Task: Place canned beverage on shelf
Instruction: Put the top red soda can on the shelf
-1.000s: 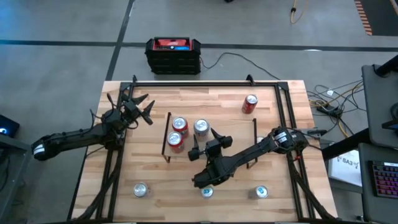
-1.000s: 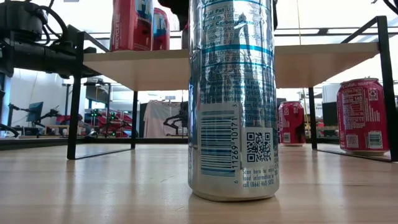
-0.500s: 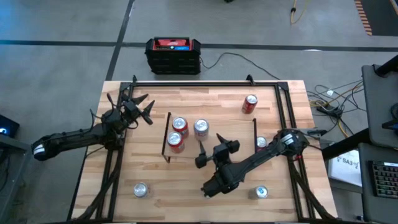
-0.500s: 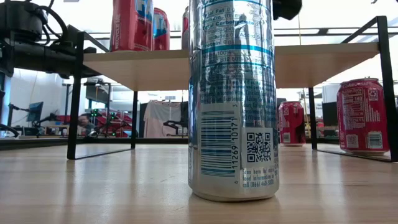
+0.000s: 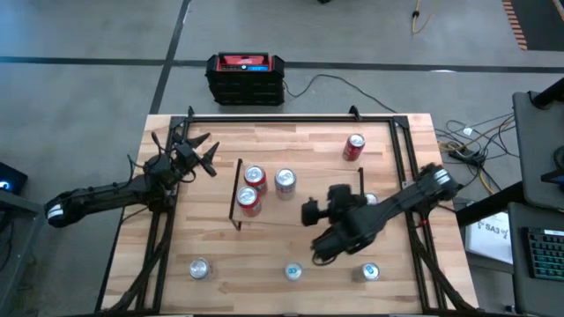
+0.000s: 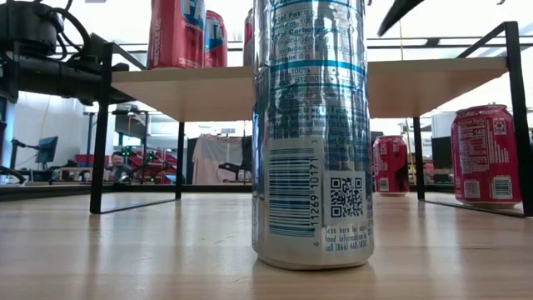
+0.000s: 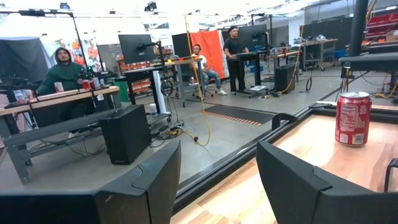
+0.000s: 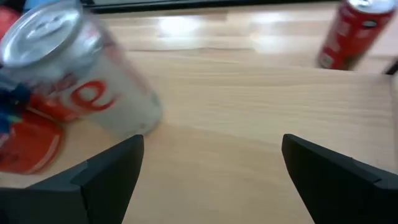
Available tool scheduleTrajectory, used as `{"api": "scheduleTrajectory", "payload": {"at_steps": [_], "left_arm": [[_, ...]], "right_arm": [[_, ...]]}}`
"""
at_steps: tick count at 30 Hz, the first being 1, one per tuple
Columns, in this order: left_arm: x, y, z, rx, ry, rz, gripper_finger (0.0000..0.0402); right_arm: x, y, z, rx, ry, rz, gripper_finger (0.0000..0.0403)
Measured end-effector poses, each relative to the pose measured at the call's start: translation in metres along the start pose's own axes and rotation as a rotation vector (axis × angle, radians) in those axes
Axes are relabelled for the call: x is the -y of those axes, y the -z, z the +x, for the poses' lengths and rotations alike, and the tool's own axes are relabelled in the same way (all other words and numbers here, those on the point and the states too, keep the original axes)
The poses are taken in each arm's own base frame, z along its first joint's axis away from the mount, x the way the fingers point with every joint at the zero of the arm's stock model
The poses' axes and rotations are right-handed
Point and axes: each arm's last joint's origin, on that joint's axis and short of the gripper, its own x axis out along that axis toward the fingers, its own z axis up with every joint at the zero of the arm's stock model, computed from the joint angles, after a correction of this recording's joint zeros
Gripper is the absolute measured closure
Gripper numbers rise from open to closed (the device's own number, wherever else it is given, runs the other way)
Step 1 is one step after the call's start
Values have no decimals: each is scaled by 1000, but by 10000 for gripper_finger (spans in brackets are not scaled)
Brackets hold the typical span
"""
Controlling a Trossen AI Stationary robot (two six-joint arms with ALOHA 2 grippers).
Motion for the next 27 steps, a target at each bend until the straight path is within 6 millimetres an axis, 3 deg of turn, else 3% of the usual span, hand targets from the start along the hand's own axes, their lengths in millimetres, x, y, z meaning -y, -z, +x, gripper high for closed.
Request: {"api": "scheduleTrajectory", "payload": {"at_steps": [9,17,27], "left_arm": [[0,0,0,0,-1,0,207],[0,0,0,0,0,0,207],[0,0,0,0,0,0,207]], "right_arm": [[52,-45,-8,-60,13,78,35],[88,-81,14,-138,131,198,35],[107,-132,43,-89,244,298,35]]}}
